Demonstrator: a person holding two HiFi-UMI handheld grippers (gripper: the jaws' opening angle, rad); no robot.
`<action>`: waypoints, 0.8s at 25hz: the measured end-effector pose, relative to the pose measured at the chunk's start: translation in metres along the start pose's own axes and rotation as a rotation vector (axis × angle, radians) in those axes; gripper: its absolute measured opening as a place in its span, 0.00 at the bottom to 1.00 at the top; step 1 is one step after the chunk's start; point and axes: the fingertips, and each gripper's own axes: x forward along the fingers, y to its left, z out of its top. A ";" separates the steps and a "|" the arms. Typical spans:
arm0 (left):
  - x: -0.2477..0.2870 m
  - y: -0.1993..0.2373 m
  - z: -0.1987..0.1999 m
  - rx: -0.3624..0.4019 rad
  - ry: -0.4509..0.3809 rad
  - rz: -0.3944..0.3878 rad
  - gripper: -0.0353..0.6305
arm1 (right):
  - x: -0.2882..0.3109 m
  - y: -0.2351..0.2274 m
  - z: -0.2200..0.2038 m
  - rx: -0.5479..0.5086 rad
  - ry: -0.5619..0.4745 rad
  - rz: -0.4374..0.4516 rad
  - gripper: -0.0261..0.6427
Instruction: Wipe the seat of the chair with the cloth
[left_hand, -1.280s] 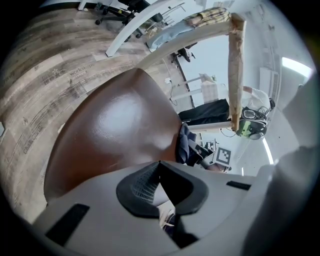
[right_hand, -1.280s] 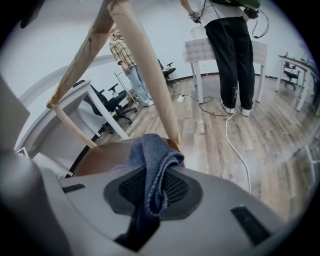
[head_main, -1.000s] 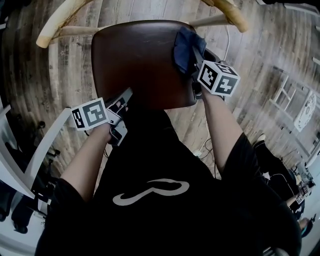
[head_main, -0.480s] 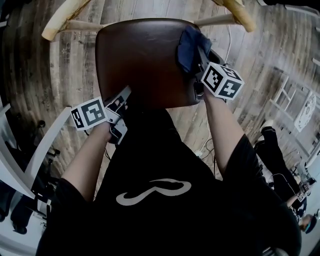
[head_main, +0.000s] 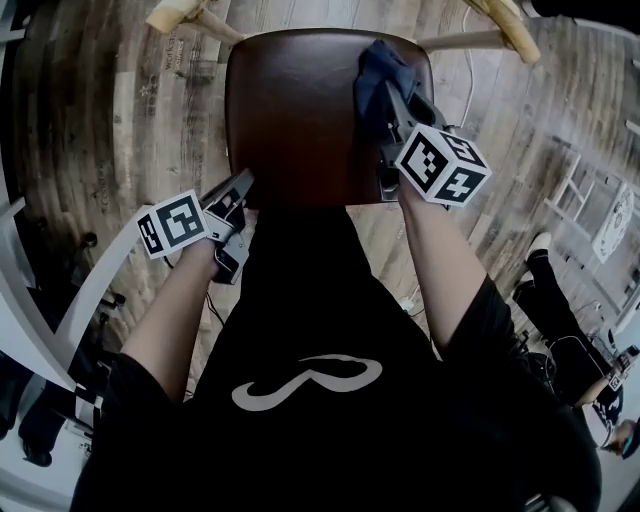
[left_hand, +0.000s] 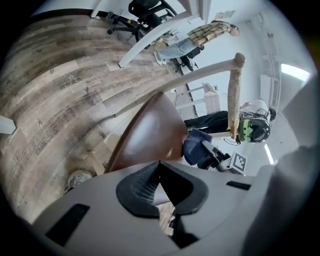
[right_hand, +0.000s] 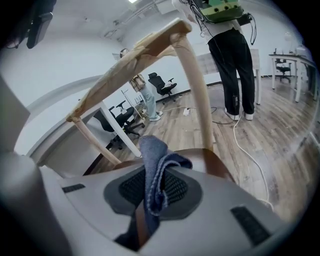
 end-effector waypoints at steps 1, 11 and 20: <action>-0.005 0.003 0.000 0.002 -0.002 0.002 0.07 | 0.000 0.011 -0.001 0.002 -0.004 0.013 0.12; -0.061 0.040 -0.001 -0.018 -0.035 0.000 0.07 | 0.010 0.120 -0.053 0.017 0.069 0.137 0.12; -0.099 0.080 -0.001 -0.074 -0.081 0.016 0.07 | 0.036 0.204 -0.090 -0.042 0.144 0.251 0.12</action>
